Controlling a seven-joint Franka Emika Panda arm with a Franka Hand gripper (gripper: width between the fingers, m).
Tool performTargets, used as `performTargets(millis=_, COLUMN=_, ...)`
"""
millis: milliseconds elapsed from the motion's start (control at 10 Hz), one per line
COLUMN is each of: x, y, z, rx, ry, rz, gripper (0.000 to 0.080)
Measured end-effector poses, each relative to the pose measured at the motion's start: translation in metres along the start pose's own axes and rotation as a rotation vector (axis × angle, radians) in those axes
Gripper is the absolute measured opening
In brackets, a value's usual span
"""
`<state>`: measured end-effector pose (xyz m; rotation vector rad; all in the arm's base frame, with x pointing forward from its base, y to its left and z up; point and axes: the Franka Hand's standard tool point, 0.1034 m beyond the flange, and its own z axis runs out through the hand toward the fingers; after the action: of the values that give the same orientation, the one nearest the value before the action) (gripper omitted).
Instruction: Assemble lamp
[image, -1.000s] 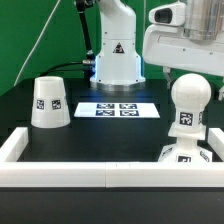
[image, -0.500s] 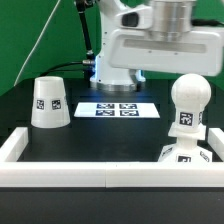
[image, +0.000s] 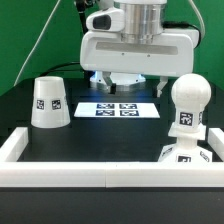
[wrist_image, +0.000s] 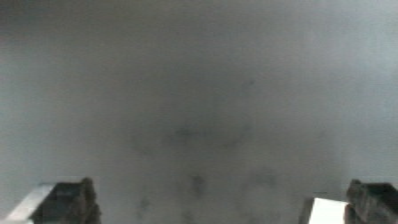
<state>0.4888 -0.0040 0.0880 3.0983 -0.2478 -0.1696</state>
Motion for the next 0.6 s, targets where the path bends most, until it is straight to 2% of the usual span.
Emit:
performTargets(millis=200, x=0.001, y=0.012, z=0.000, rx=-0.002, ry=0.004, rz=0.017, gripper=0.0699)
performTargets(millis=300, x=-0.009, y=0.021, z=0.001, rx=0.001, ry=0.021, rz=0.036, gripper=0.0699)
performTargets(millis=400, x=-0.026, y=0.039, z=0.003, rx=0.002, ry=0.022, rz=0.013, gripper=0.0699)
performTargets(millis=600, x=-0.037, y=0.068, z=-0.001, rx=0.006, ry=0.041, rz=-0.037, gripper=0.0698)
